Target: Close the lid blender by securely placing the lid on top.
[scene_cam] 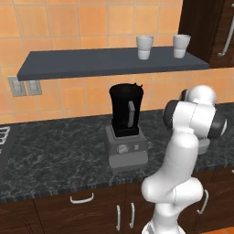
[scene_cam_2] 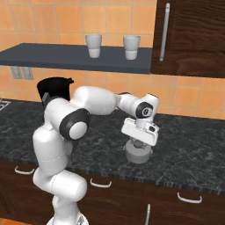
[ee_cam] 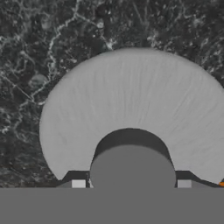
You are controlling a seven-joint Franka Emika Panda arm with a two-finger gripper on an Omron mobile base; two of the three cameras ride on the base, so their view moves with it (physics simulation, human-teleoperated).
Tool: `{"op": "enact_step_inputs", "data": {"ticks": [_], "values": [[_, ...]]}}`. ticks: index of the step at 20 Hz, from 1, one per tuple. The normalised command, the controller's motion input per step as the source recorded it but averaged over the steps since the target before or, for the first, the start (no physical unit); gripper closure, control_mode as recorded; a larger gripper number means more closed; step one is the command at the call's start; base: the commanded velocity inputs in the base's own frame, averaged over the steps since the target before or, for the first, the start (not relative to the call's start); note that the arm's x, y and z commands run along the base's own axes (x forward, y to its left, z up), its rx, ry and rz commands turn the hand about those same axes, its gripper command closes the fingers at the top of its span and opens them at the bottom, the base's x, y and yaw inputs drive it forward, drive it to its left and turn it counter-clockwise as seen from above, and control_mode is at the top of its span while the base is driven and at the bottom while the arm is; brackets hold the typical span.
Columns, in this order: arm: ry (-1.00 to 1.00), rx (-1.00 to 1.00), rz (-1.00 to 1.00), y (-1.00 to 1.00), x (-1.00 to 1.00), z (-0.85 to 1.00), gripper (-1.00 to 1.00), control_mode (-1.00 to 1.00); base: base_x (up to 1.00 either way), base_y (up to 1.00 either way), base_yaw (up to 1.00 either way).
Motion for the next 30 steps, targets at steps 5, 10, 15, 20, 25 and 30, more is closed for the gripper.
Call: {"op": "enact_step_inputs", "data": {"ticks": [5,10,15,20,25,30], "values": [[-0.17,0.00,0.00,0.06,-0.65,1.00,1.00,-1.00,0.00,0.00,0.00],[-0.20,0.00,0.00,0.43,-0.66,1.00,1.00,-1.00,0.00,0.00,0.00],[-0.19,-0.02,0.00,0.79,-0.37,1.00,1.00,-1.00,0.00,0.00,0.00],[-0.22,-0.07,0.00,0.73,-0.04,1.00,1.00,-1.00,0.00,0.00,0.00],[-0.21,-0.10,0.00,0.66,0.00,1.00,1.00,-1.00,0.00,0.00,0.00],[-0.21,-0.10,0.02,0.56,0.00,1.00,1.00,-1.00,0.00,0.00,0.00]]}}
